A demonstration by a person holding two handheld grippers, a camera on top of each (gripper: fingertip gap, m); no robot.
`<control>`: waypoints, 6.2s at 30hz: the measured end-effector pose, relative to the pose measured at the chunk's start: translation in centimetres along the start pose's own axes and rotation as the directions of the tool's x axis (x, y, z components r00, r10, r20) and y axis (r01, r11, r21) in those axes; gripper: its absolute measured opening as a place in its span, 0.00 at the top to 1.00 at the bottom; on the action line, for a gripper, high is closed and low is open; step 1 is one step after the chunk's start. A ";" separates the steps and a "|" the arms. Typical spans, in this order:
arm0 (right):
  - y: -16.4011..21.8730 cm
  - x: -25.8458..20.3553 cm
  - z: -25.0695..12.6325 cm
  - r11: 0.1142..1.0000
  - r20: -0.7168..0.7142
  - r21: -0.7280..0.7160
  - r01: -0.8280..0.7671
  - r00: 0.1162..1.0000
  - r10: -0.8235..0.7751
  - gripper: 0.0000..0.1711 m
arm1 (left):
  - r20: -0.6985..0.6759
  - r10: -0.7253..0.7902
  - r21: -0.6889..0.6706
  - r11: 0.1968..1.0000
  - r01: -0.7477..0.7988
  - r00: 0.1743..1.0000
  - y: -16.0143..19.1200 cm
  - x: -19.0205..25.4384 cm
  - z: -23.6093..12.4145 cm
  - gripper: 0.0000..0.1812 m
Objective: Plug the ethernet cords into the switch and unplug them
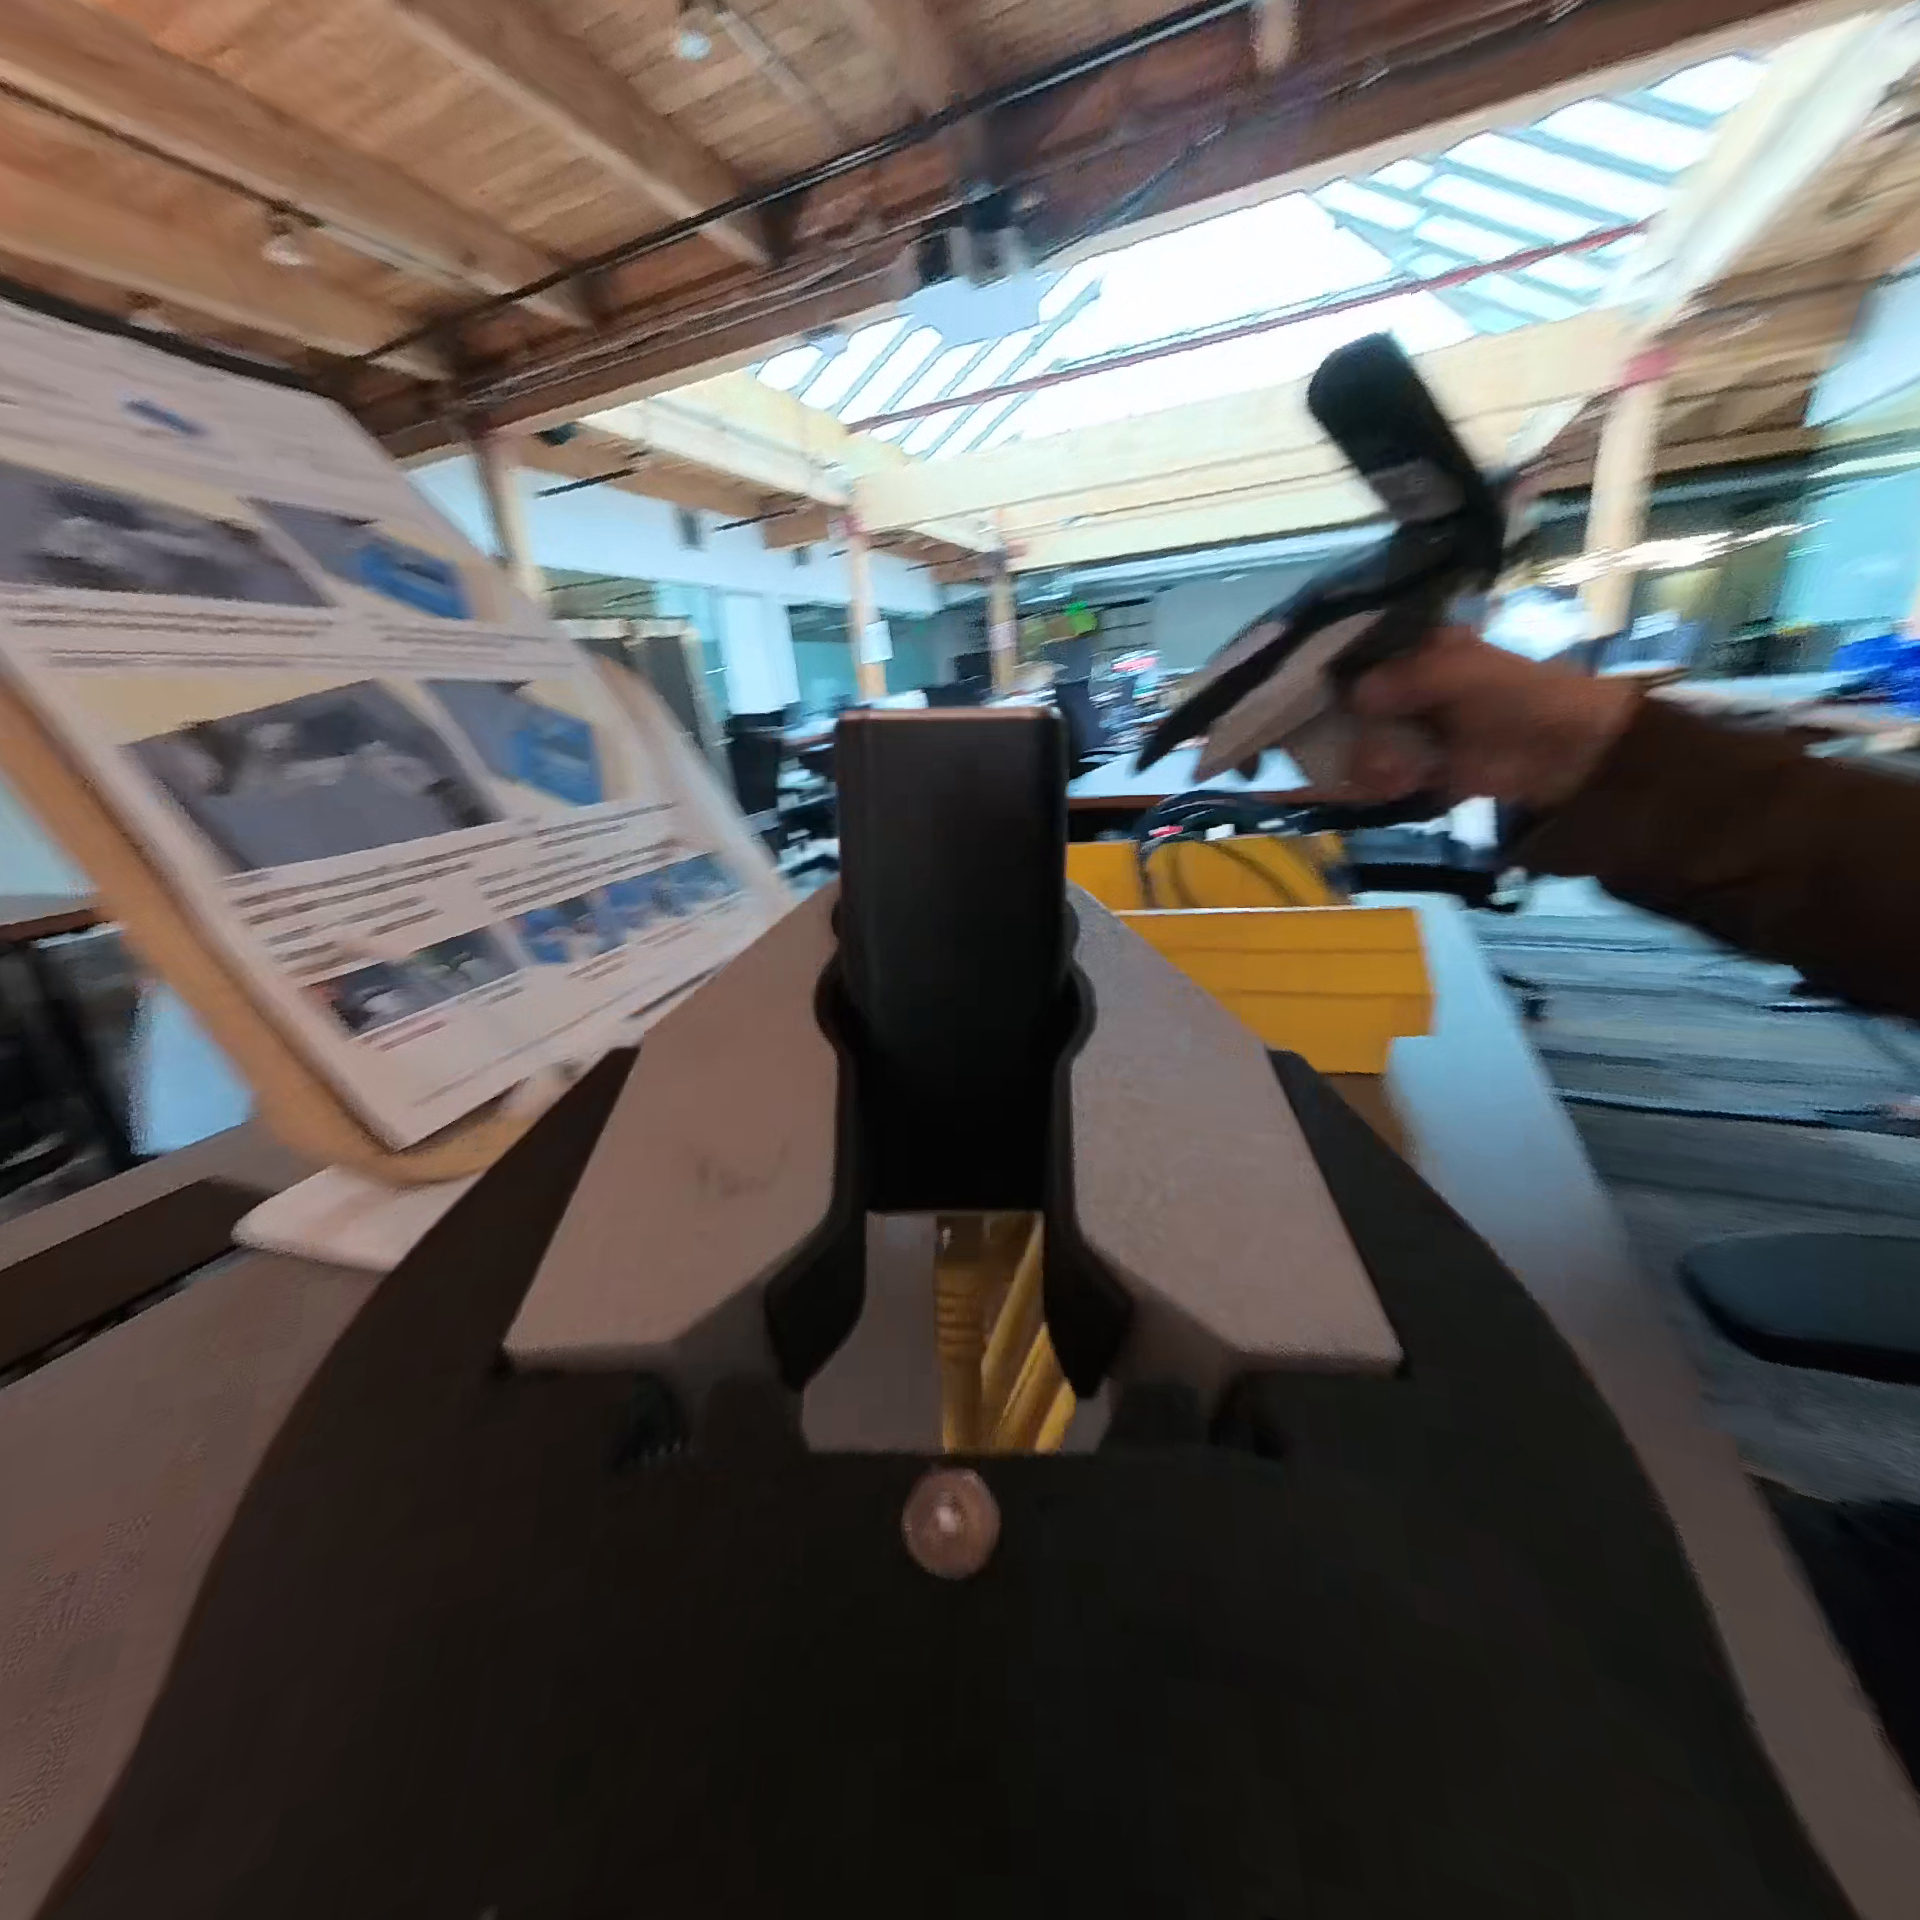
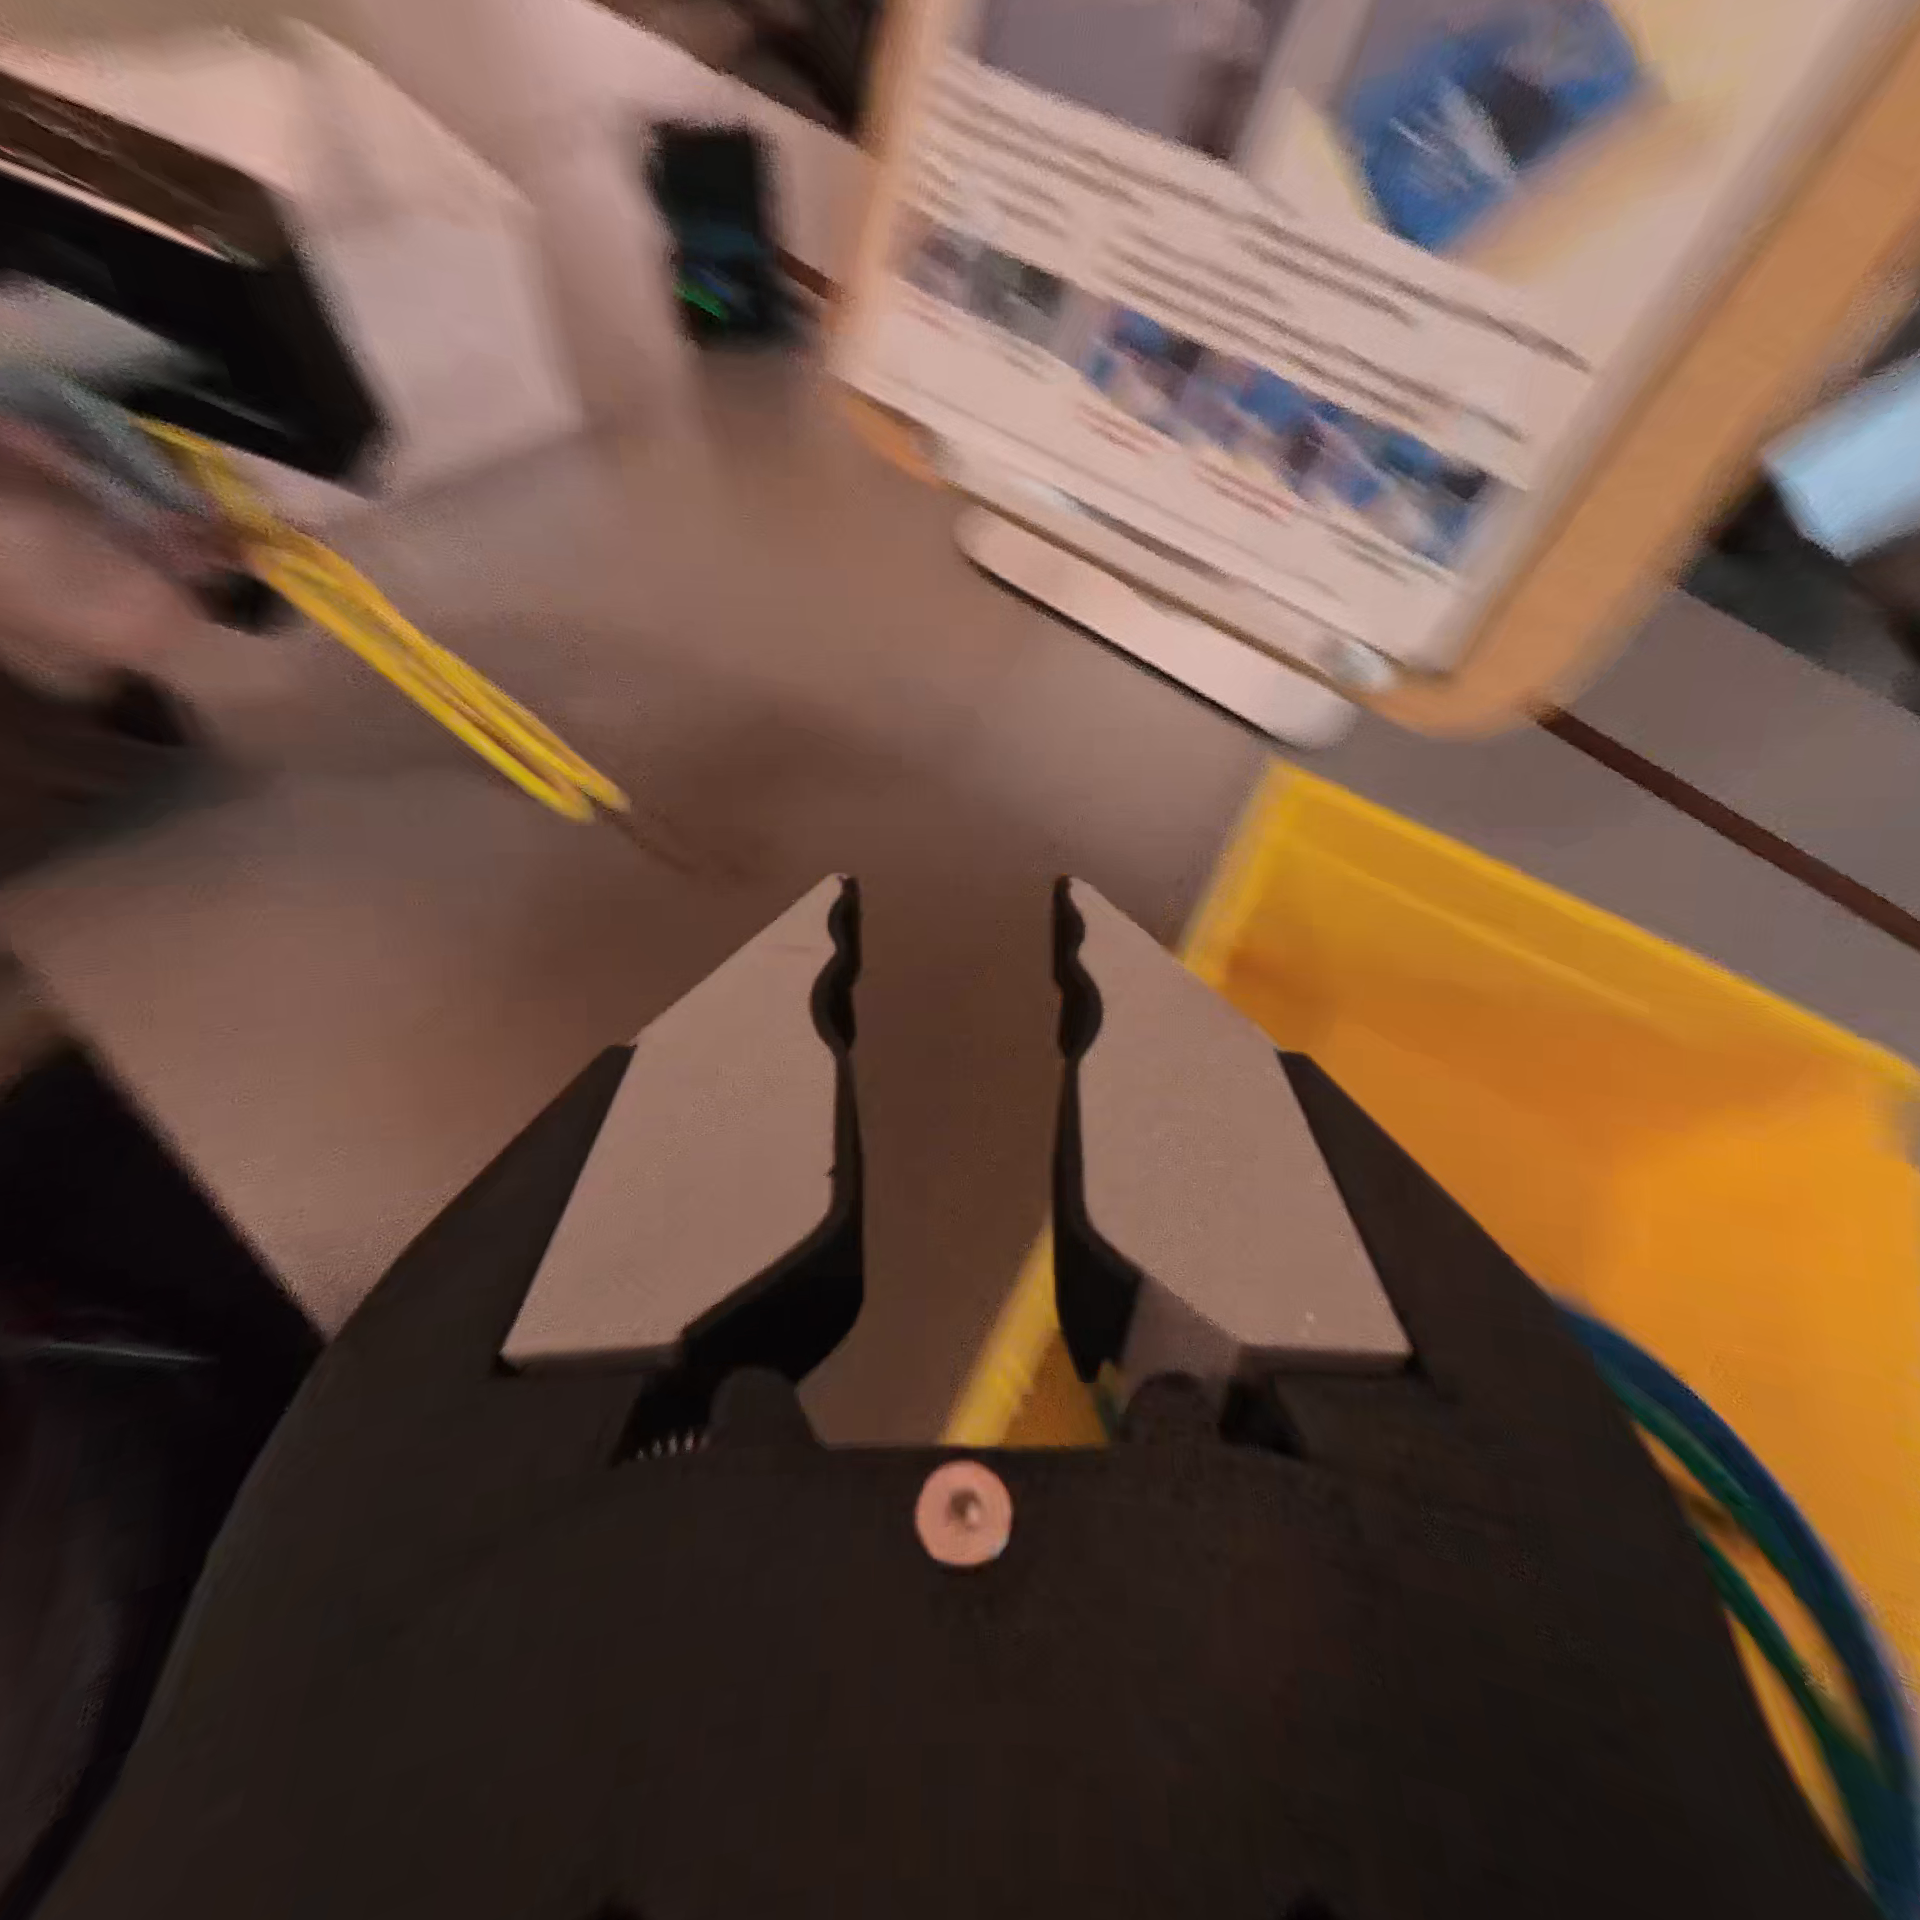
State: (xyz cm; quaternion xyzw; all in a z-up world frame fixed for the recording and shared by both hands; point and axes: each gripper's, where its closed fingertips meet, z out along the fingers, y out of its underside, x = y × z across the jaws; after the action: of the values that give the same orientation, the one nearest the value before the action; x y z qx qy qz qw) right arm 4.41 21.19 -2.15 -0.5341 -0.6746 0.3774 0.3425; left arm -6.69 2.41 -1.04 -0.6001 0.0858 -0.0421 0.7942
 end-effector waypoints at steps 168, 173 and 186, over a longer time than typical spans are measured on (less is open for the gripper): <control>6.8 6.2 -8.4 0.644 -0.158 -0.727 -0.239 0.971 0.181 0.78 | 0.024 -0.192 -0.302 0.934 0.190 0.981 7.3 -1.2 1.2 0.84; 4.0 -2.3 -4.0 0.779 0.138 -0.625 0.039 0.989 0.061 0.76 | -0.228 -0.311 -0.227 0.938 0.260 0.923 5.4 2.7 1.7 0.84; 1.1 -16.5 8.2 0.912 0.392 -0.200 0.359 0.882 -0.261 0.74 | -0.483 -0.333 -0.204 0.942 0.266 0.810 3.8 7.3 1.1 0.84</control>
State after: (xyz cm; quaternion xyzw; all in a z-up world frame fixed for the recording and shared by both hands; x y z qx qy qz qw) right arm 1.02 4.01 -8.06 -0.3819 -0.8472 0.3132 0.1958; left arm 0.54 3.25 -5.02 -0.6224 0.1998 -0.3188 0.6864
